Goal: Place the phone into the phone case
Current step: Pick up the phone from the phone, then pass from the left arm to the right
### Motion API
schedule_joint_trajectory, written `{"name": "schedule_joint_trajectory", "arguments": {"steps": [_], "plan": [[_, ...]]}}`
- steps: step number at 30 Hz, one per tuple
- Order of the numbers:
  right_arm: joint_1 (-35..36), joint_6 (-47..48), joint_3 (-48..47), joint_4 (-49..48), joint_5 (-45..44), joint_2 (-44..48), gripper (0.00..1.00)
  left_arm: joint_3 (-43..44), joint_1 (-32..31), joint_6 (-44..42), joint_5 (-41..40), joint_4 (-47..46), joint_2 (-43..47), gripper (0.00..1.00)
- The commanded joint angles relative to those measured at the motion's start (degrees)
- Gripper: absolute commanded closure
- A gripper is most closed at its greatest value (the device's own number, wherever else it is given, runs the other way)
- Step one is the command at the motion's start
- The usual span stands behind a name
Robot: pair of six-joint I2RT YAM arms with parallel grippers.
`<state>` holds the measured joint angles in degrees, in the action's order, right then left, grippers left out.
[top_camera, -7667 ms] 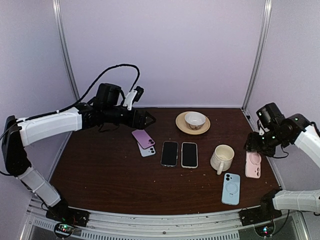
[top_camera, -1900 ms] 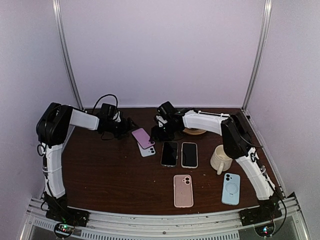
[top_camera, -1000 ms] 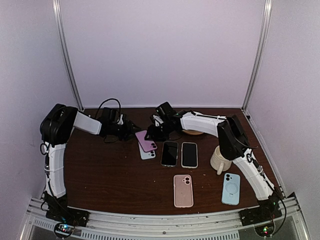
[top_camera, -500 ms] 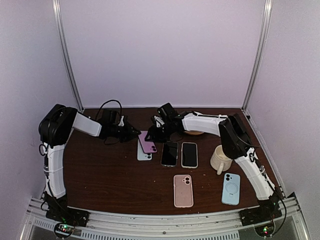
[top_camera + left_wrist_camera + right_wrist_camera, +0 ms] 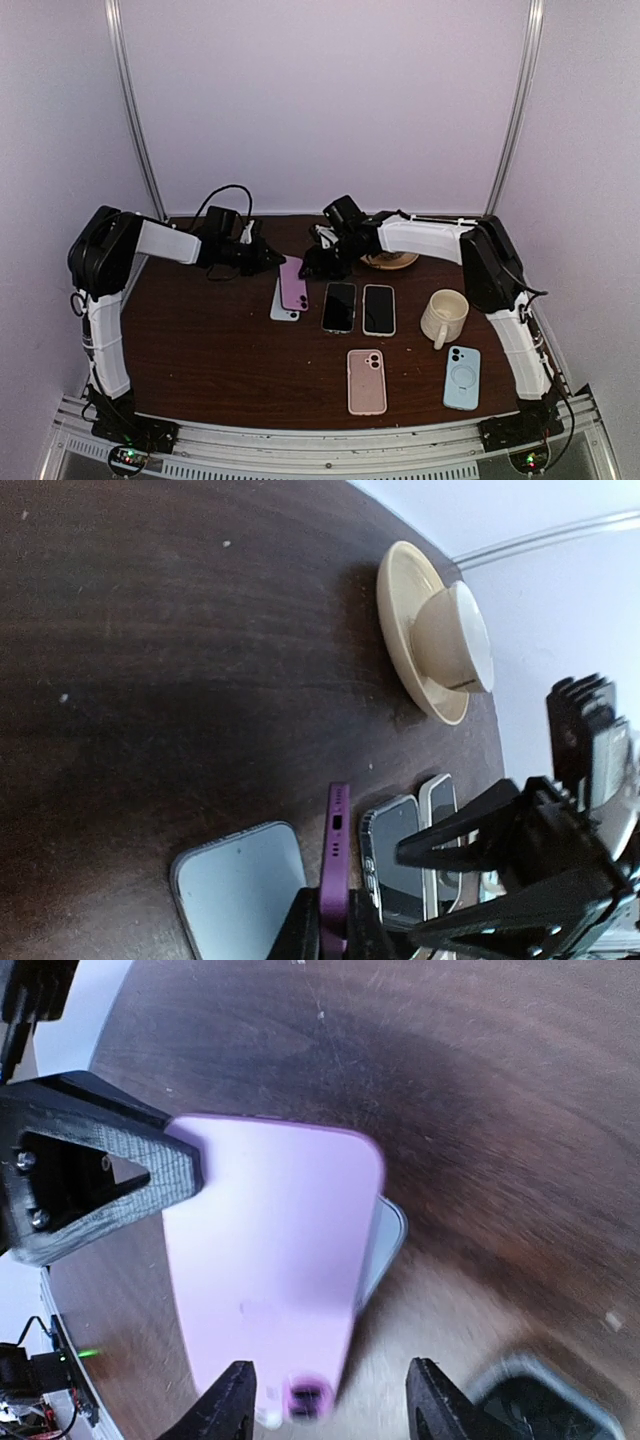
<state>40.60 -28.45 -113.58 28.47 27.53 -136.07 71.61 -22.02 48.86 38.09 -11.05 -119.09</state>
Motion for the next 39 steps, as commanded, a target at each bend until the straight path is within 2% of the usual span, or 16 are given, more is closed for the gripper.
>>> {"name": "schedule_joint_trajectory", "arguments": {"steps": [1, 4, 6, 10, 15, 20, 24, 28, 31, 35, 39], "plan": [[-2.9, 5.3, 7.2, 0.6, -2.5, 14.8, 0.43, 4.6, -3.2, -23.6, -3.2, 10.3, 8.9, 1.0], [-3.9, 9.9, 12.7, 1.8, -1.7, 22.4, 0.39, 2.5, -6.3, -36.9, -4.1, 15.3, 13.2, 1.0], [-4.0, 13.8, 16.7, 2.2, 0.4, 27.3, 0.37, -1.0, -7.8, -40.8, -3.5, 13.7, 15.9, 1.0], [-4.0, 19.0, 27.4, -3.3, 7.9, 37.7, 0.32, -6.0, -9.2, -41.3, 0.0, 6.8, 20.7, 1.0], [-3.8, 19.1, 35.5, -10.5, 13.9, 44.0, 0.27, -6.7, -11.0, -43.9, 4.6, 6.3, 25.3, 1.0], [-2.2, 19.8, 40.8, -19.0, 15.4, 49.3, 0.26, -6.8, -12.7, -43.8, 11.5, 4.1, 32.9, 1.0], [0.0, 19.6, 44.3, -27.1, 14.3, 53.4, 0.26, -6.5, -14.4, -44.6, 13.2, 3.7, 37.9, 1.0], [3.3, 21.0, 43.8, -28.3, 12.9, 54.2, 0.27, -6.0, -15.1, -40.8, 13.7, -0.9, 40.6, 1.0], [4.8, 21.0, 43.7, -32.1, 13.3, 54.2, 0.33, -5.0, -15.4, -39.3, 13.9, -2.6, 41.8, 1.0], [5.3, 20.5, 41.5, -30.1, 15.1, 52.1, 0.54, -4.9, -15.7, -39.0, 12.7, -3.9, 42.7, 1.0], [5.7, 19.1, 40.8, -31.5, 17.5, 50.7, 0.7, -4.9, -15.7, -36.2, 13.6, -6.9, 42.6, 1.0]]}}
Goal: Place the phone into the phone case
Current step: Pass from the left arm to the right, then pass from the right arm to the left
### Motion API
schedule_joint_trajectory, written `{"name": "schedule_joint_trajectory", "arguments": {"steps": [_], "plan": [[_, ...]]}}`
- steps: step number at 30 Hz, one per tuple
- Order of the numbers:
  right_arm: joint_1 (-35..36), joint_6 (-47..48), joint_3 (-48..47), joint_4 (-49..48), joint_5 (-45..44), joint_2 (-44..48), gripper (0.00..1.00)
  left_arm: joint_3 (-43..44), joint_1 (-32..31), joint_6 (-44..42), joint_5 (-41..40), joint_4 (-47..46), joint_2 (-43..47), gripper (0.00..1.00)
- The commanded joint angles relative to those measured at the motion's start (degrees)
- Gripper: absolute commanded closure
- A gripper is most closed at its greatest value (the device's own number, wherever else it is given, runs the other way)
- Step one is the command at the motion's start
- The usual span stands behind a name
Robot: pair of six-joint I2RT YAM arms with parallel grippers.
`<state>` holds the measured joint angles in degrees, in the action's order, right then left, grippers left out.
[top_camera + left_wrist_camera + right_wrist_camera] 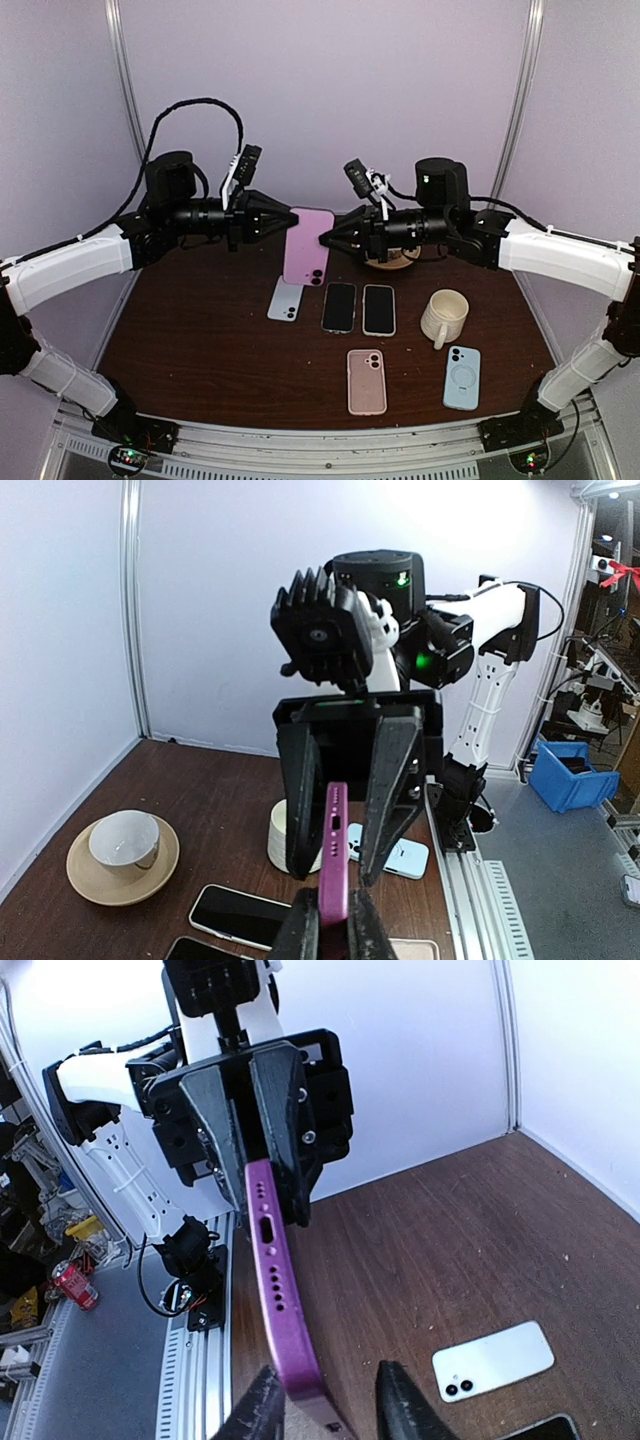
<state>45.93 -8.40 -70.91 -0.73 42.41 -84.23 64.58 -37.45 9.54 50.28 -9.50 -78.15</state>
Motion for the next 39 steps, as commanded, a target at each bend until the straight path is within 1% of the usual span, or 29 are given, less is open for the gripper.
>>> {"name": "schedule_joint_trajectory", "arguments": {"steps": [1, 4, 5, 9, 10, 12, 13, 14, 15, 16, 19, 20, 21, 22, 24, 27, 30, 32, 34, 36, 39], "plan": [[0.5, -0.9, -1.9, -2.7, 3.0, -1.3, 0.74, 1.7, -0.3, 3.7, 1.4, -9.7, 1.7, 1.0], [0.7, 0.2, -2.0, -3.0, 3.0, -1.2, 0.96, 1.0, -0.3, 4.6, 1.0, -11.1, 2.0, 1.0], [0.8, 0.6, -2.1, -2.9, 2.7, -1.0, 1.0, 1.1, -0.3, 4.6, 1.0, -11.1, 2.0, 1.0], [0.8, 3.1, -2.2, -0.9, -0.7, 0.4, 1.0, 1.8, -0.3, 5.0, -0.1, -8.1, 1.7, 1.0], [0.8, 5.0, -2.3, 0.2, -3.2, 1.0, 1.0, 2.1, -0.3, 5.2, -1.2, -6.7, 1.8, 0.91], [1.0, 9.4, -2.3, 4.4, -11.0, 2.8, 1.0, 3.2, -0.3, 4.9, -5.4, -2.1, 2.1, 0.53], [1.3, 12.5, -2.2, 6.4, -15.9, 3.7, 1.0, 4.2, -0.3, 4.8, -7.6, 0.7, 2.4, 0.42], [1.8, 16.3, -2.0, 8.1, -21.3, 4.6, 1.0, 5.2, -0.3, 4.1, -9.4, 4.1, 2.7, 0.33], [2.5, 21.4, -1.7, 9.5, -26.6, 5.3, 1.0, 6.6, -0.3, 3.5, -11.1, 7.5, 2.8, 0.27], [3.5, 27.0, -1.1, 10.2, -32.2, 6.0, 1.0, 8.2, -0.2, 3.0, -12.7, 12.2, 2.7, 0.23], [7.2, 46.5, 1.9, 7.3, -47.5, 7.1, 1.0, 14.8, 0.0, 2.6, -16.8, 24.2, 0.8, 0.2], [8.6, 53.8, 3.4, 4.4, -51.2, 7.3, 1.0, 17.0, 0.1, 3.4, -17.9, 28.5, -0.9, 0.19], [9.2, 60.5, 5.2, 0.6, -54.2, 7.5, 1.0, 19.0, 0.2, 4.6, -18.6, 30.4, -1.7, 0.19], [10.1, 66.9, 7.1, -4.6, -56.2, 7.6, 1.0, 21.1, 0.5, 6.3, -18.7, 32.8, -3.4, 0.19], [11.3, 79.3, 11.0, -14.5, -57.5, 7.5, 1.0, 24.1, 0.9, 9.8, -17.2, 35.8, -6.9, 0.18], [12.2, 94.1, 14.8, -26.4, -57.7, 6.0, 1.0, 26.6, 1.0, 14.7, -10.9, 34.8, -10.5, 0.11], [12.8, 103.6, 15.2, -34.6, -58.6, 3.5, 1.0, 26.6, 0.9, 18.8, -6.6, 32.8, -12.8, 0.07], [13.1, 109.2, 15.8, -41.9, -58.2, 1.5, 1.0, 25.8, 0.5, 19.4, -6.9, 32.0, -13.1, 0.05], [13.5, 112.3, 15.2, -45.6, -58.1, -0.1, 1.0, 24.6, 0.1, 19.4, -7.0, 30.6, -13.1, 0.05], [13.8, 113.0, 14.6, -47.8, -57.3, -0.8, 1.0, 23.8, 0.1, 20.2, -6.3, 29.6, -13.4, 0.08], [14.3, 114.1, 13.6, -47.9, -56.7, -1.4, 1.0, 23.3, 0.1, 20.8, -5.8, 29.6, -13.9, 0.14]]}}
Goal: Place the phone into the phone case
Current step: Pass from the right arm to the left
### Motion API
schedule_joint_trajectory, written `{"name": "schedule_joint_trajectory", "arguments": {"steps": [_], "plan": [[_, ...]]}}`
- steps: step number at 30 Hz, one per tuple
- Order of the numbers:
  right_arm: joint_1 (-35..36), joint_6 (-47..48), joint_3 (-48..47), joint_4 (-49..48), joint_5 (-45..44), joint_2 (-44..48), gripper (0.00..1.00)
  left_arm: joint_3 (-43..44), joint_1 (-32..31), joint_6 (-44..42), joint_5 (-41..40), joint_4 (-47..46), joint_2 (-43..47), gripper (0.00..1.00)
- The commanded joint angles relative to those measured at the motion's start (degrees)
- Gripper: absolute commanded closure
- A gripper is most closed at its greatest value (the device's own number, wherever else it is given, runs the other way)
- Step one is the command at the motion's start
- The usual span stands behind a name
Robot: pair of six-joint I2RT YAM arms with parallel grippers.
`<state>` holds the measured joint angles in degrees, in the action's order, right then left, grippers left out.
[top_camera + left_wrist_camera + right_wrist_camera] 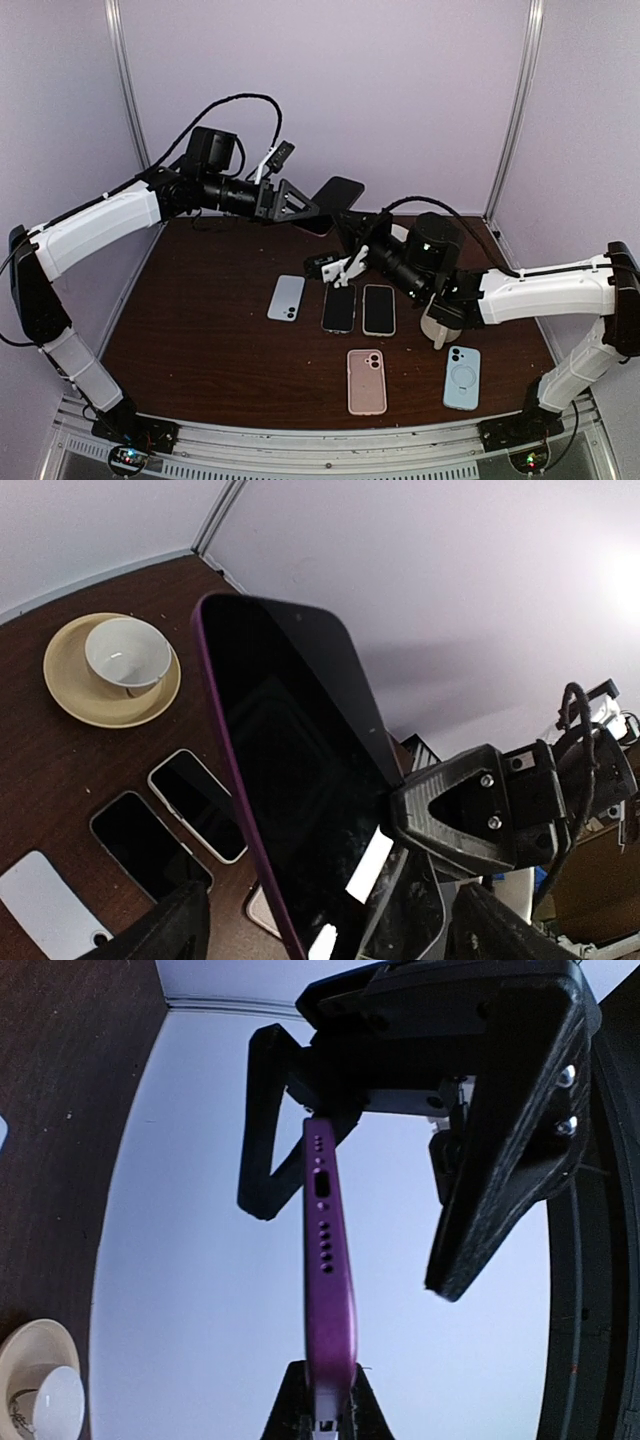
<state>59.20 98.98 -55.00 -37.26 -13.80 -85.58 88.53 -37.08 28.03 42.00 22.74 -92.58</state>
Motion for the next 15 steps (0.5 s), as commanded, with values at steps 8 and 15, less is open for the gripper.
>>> {"name": "schedule_joint_trajectory", "arguments": {"steps": [8, 15], "plan": [[1.3, 7.1, -3.0, -10.8, -0.1, -0.4, 1.0, -2.6, -0.3, 7.7, 9.7, -10.5, 0.8, 0.59], [1.4, 6.4, -2.8, -11.9, -0.1, -0.4, 1.0, -4.0, -0.3, 11.3, 14.1, -16.4, 1.4, 1.0]]}}
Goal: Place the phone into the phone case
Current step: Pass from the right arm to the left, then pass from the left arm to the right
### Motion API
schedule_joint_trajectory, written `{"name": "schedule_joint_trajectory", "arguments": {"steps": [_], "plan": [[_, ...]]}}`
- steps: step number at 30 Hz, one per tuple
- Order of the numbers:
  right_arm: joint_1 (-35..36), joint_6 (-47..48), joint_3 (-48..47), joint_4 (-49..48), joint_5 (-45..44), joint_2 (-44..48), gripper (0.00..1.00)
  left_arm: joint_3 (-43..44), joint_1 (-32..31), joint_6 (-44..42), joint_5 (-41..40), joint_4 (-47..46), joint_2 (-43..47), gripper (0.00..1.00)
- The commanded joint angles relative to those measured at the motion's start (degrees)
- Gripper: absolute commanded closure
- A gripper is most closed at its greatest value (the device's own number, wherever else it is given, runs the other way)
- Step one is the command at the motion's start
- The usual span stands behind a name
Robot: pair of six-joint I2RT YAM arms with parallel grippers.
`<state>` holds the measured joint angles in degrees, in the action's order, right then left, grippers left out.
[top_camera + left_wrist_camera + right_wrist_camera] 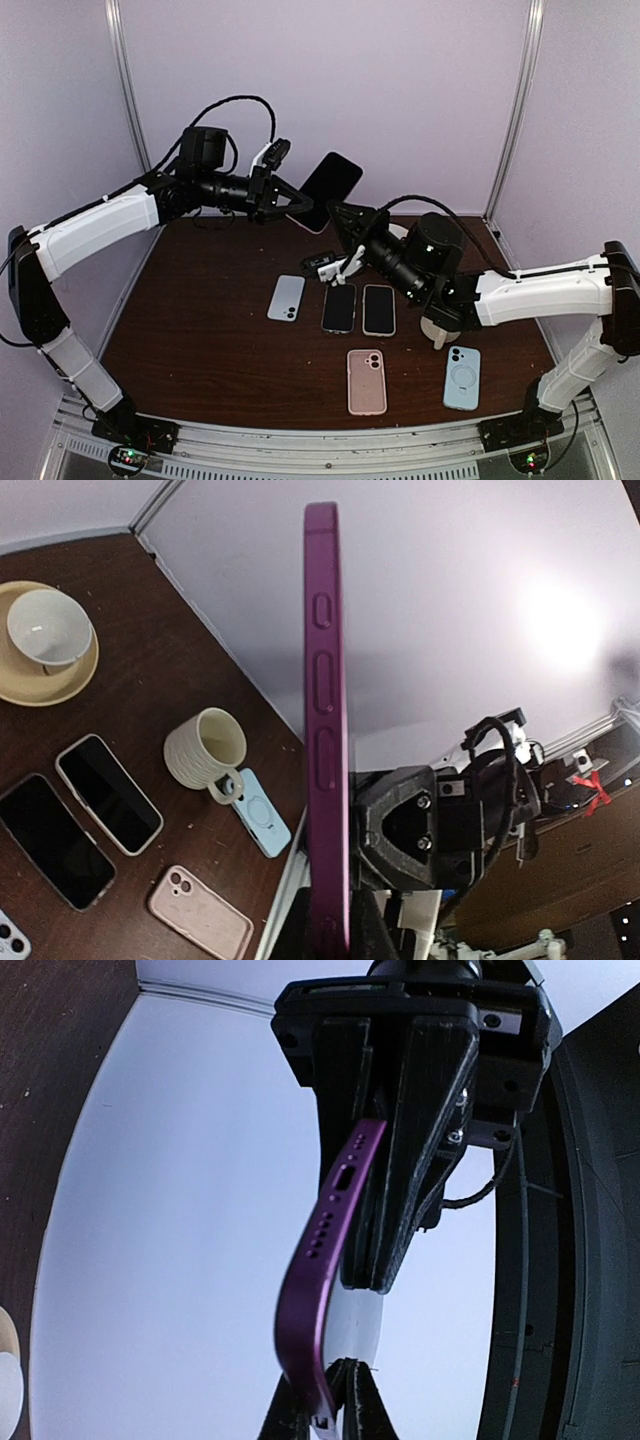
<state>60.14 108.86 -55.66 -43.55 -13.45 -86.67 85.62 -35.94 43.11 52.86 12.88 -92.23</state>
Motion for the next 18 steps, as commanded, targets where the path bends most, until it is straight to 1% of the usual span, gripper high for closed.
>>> {"name": "schedule_joint_trajectory", "arguments": {"steps": [1, 3, 4, 5, 7, 8, 9, 10, 12, 14, 16, 17, 18], "plan": [[0.5, -3.8, -2.2, -6.3, -0.6, 0.7, 1.0, -1.2, -1.4, -3.5, 3.6, -6.8, 1.1, 1.0], [0.5, -4.7, -2.0, -7.9, -1.0, 0.9, 1.0, -1.6, -1.4, -3.5, 3.5, -7.5, 1.7, 1.0], [0.5, -5.3, -1.9, -8.6, -1.4, 0.9, 0.97, -1.9, -1.4, -3.8, 3.0, -7.9, 2.1, 1.0], [0.5, -5.8, -1.6, -9.2, -1.8, 0.9, 0.81, -2.1, -1.4, -4.2, 2.3, -8.3, 2.7, 1.0], [0.5, -7.0, -0.9, -10.3, -3.5, 0.8, 0.35, -2.1, -1.4, -5.7, 0.4, -8.7, 3.9, 1.0], [0.5, -7.8, -0.4, -11.0, -5.0, 0.6, 0.17, -1.9, -1.4, -6.7, -0.7, -8.9, 4.6, 1.0], [0.5, -8.8, 0.3, -12.3, -6.5, 0.4, 0.07, -1.8, -1.4, -8.0, -2.2, -9.1, 5.4, 1.0], [0.5, -10.6, 1.2, -14.1, -7.9, 0.3, 0.01, -1.6, -1.4, -9.5, -3.9, -9.0, 6.2, 1.0], [0.7, -14.5, 2.6, -17.1, -11.2, 0.5, 0.0, -1.8, -1.4, -14.2, -8.2, -8.5, 8.0, 1.0], [1.3, -22.0, 2.4, -17.0, -16.4, 1.4, 0.01, -1.7, -1.4, -19.3, -13.6, -6.2, 9.2, 1.0], [2.3, -32.7, 1.4, -12.8, -21.2, 3.8, 0.01, -1.8, -1.5, -24.5, -18.7, -4.1, 10.1, 1.0], [2.9, -39.9, 0.8, -7.7, -22.7, 6.2, 0.01, -2.3, -1.6, -26.3, -21.3, -3.9, 10.6, 1.0], [3.5, -48.1, -0.5, 0.5, -22.6, 8.8, 0.01, -2.9, -1.9, -28.2, -23.8, -4.2, 11.1, 1.0]]}}
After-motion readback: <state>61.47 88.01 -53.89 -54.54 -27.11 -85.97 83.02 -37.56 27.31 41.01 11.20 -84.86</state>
